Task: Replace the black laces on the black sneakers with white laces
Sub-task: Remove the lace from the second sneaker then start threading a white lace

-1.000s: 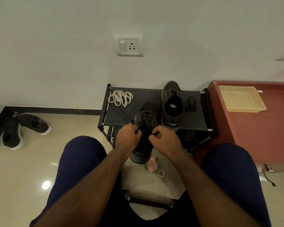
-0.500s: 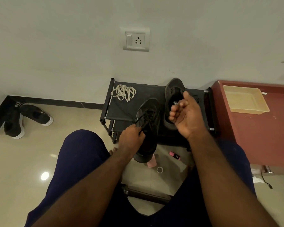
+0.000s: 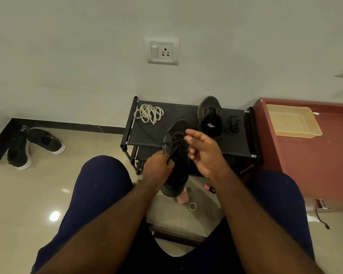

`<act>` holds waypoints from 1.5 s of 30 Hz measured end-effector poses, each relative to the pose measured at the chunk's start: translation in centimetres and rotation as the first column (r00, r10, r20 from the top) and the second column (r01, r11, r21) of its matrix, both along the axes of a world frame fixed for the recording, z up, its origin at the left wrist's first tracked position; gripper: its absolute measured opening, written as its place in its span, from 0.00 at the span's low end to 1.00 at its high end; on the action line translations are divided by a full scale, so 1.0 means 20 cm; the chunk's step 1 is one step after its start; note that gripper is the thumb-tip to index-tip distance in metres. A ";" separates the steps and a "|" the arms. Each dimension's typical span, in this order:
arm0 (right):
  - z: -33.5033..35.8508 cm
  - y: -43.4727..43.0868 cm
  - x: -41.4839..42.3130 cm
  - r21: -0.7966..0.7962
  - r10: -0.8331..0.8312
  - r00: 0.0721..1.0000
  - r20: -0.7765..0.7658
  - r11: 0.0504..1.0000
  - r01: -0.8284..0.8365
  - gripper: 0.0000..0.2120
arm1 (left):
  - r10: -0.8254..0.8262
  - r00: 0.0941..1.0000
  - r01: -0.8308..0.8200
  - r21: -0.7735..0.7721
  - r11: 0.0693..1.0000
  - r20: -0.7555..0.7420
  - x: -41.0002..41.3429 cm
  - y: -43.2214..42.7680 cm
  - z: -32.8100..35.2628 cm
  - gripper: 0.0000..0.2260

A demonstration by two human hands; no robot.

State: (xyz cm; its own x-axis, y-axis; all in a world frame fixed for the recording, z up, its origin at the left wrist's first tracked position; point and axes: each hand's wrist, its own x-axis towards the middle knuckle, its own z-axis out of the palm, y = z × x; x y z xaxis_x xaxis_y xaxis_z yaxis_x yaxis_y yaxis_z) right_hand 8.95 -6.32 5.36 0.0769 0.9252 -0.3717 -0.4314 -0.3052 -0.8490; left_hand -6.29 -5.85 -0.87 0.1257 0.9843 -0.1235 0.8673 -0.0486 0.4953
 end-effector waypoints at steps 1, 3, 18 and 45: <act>0.07 0.01 0.04 0.045 -0.064 0.996 -0.064 0.997 0.067 0.07 | 0.002 1.000 -0.002 -0.002 1.000 0.004 0.00 0.00 0.00 0.10; 0.22 0.02 0.13 0.191 -0.185 0.981 -0.064 0.962 0.194 0.06 | 0.003 1.000 -0.003 -0.011 1.000 0.022 0.00 0.00 -0.01 0.11; -0.11 -0.10 0.10 -0.066 0.093 0.322 0.942 0.993 -0.095 0.12 | 0.042 0.999 -0.043 0.036 0.998 0.017 0.01 -0.01 0.00 0.11; -0.27 -0.07 0.04 -0.073 -0.010 0.600 0.800 0.991 0.113 0.04 | 0.183 0.935 -0.158 -0.105 0.982 0.302 0.00 0.07 0.00 0.17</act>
State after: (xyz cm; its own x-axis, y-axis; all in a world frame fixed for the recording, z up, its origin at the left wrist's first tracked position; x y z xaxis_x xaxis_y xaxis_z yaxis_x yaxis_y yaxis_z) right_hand 9.81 -7.62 0.06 0.4452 0.8661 -0.2274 0.3788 -0.4123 -0.8286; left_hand -6.24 -4.49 -0.80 0.0007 0.9832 -0.1826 0.6625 0.1363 0.7366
